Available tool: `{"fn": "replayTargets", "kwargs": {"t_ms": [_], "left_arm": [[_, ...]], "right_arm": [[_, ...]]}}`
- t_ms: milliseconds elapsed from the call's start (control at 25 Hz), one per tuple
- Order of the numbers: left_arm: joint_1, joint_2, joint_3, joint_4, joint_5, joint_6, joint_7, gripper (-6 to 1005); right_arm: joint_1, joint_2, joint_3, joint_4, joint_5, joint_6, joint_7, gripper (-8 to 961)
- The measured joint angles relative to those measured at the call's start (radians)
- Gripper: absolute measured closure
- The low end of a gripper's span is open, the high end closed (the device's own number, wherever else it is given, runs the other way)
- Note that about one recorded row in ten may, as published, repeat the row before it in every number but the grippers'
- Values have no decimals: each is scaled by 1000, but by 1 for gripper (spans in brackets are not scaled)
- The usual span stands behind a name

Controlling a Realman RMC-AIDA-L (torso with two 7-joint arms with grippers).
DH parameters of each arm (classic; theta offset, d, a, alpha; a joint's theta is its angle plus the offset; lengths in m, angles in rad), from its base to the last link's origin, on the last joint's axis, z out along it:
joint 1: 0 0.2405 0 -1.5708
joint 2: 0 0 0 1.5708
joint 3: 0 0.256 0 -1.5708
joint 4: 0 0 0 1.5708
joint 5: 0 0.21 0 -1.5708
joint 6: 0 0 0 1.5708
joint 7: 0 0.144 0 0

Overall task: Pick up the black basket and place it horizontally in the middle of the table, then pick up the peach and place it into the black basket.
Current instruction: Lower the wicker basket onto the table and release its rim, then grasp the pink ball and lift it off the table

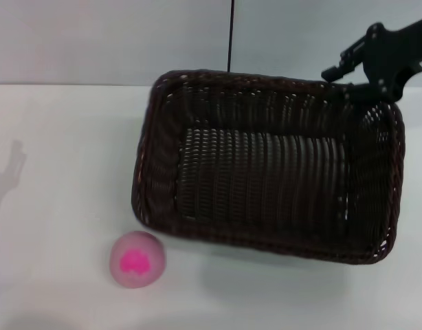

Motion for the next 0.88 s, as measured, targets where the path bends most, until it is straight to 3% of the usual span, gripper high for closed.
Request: {"fn": "replayTargets", "kwargs": {"t_ms": [240,480,560,600,640,800,880], "left_arm": [[-4,0,9,1,0,-18,2,261],[-12,3,31,6,0,-15,-5,264],[-14,7,56,9,0,0,-10,265],[-17,9,93,28,0,35,-31,265],[-17,9,93,28,0,35,-31,266],[-35,14,236,162,0,175,-159,268],[-46,22,344,245,0,248,-236,269]], "right_arm": [[-37,6,102,-23,92,104,-57,682],[-168,11,228,-36,361,217,-120,682],[-232,37,275,-33,478,231,-139,682],[-307,76,308,-31,613,242,-159,682],[-307,76,308,-31,613,242,-159,682],[-480,160,341,14,892,239,-192,682],[-510,171,349,38,942,239,-199,682]]}}
